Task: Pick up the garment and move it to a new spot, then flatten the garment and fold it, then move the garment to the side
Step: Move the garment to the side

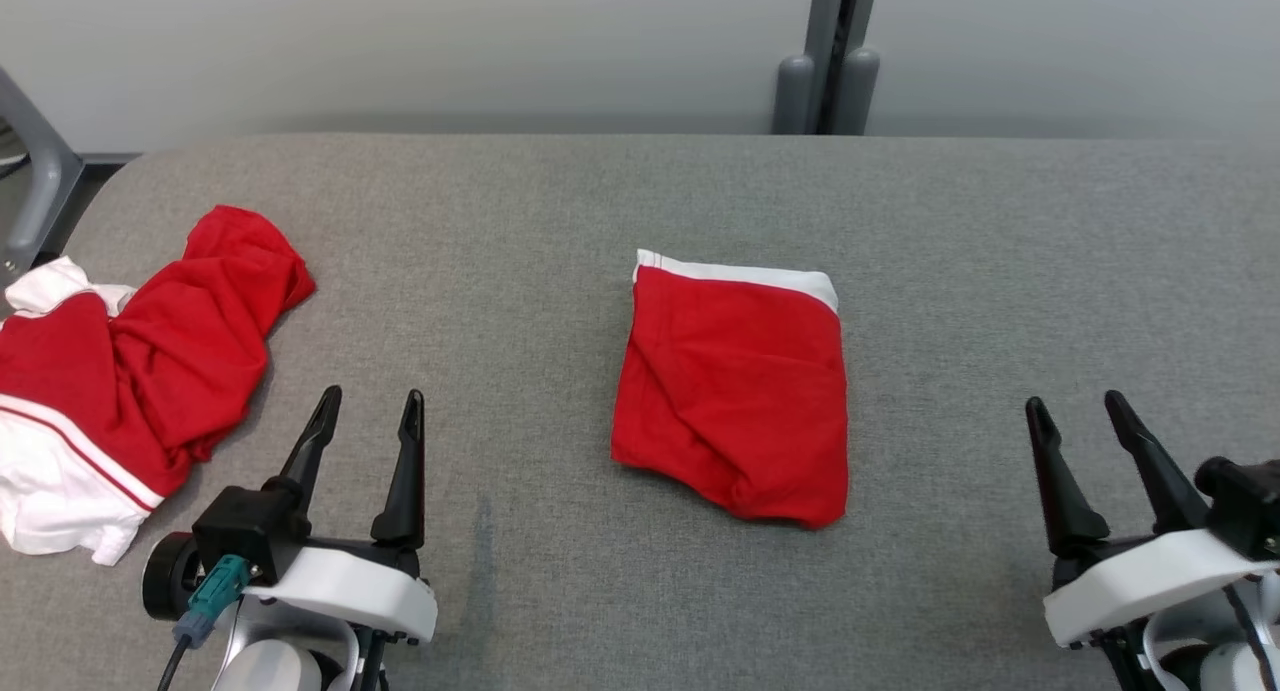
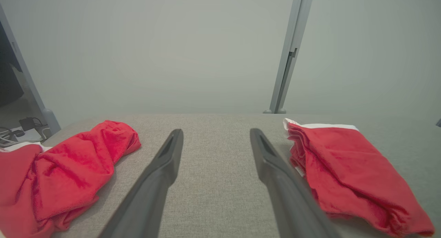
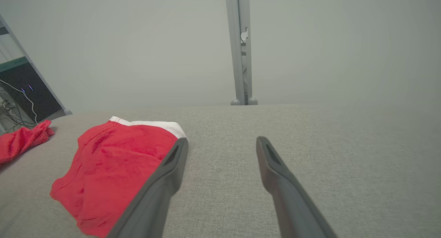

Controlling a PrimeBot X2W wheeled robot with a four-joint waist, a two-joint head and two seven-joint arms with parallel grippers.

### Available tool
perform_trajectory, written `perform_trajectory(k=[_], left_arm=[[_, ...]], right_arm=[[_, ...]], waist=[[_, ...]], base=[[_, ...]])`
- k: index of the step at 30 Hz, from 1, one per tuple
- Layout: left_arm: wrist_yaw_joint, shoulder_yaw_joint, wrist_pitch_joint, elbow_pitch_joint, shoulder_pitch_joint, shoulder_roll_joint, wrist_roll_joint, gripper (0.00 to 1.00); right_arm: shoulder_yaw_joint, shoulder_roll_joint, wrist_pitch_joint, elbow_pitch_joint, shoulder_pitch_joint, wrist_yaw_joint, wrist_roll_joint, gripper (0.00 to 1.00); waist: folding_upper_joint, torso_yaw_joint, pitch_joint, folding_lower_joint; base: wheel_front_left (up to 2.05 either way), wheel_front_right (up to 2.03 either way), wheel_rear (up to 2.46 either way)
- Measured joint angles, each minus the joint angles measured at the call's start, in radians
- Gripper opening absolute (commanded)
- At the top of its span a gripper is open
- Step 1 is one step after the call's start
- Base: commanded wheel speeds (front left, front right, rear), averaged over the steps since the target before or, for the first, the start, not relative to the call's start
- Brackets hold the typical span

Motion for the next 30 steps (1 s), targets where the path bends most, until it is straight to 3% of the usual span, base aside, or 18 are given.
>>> perform_trajectory(k=[14, 24, 25, 26, 27, 30], left_arm=[[-0.034, -0.036, -0.039, 0.059, -0.104, -0.024, 0.007, 1.0], [-0.034, -0.032, -0.053, 0.081, -0.134, -0.035, 0.006, 1.0], [-0.034, -0.032, -0.055, 0.083, -0.134, -0.035, 0.006, 1.0], [-0.034, -0.032, -0.056, 0.085, -0.134, -0.036, 0.006, 1.0], [-0.034, -0.032, -0.056, 0.086, -0.134, -0.036, 0.006, 1.0], [-0.034, -0.03, -0.057, 0.087, -0.134, -0.037, 0.006, 1.0]], right_arm=[[0.22, -0.006, 0.02, 0.272, -0.164, 0.0, 0.055, 1.0], [0.301, -0.014, 0.061, 0.43, -0.261, 0.0, 0.117, 1.0], [0.305, -0.016, 0.065, 0.438, -0.27, 0.0, 0.12, 0.5], [0.31, -0.017, 0.066, 0.446, -0.275, 0.0, 0.131, 0.38], [0.319, -0.019, 0.07, 0.455, -0.282, 0.0, 0.139, 0.0], [0.345, -0.026, 0.071, 0.467, -0.301, 0.001, 0.162, 0.0]], waist=[[0.0, 0.098, 0.129, 0.0], [0.0, 0.105, 0.155, 0.0], [0.0, 0.103, 0.155, 0.0], [0.0, 0.102, 0.155, 0.0], [0.0, 0.1, 0.155, 0.0], [0.0, 0.092, 0.156, 0.0]], base=[[0.0, 0.0, 0.0], [0.0, 0.0, 0.0], [0.0, 0.0, 0.0], [0.0, 0.0, 0.0], [0.0, 0.0, 0.0], [0.0, 0.0, 0.0]])
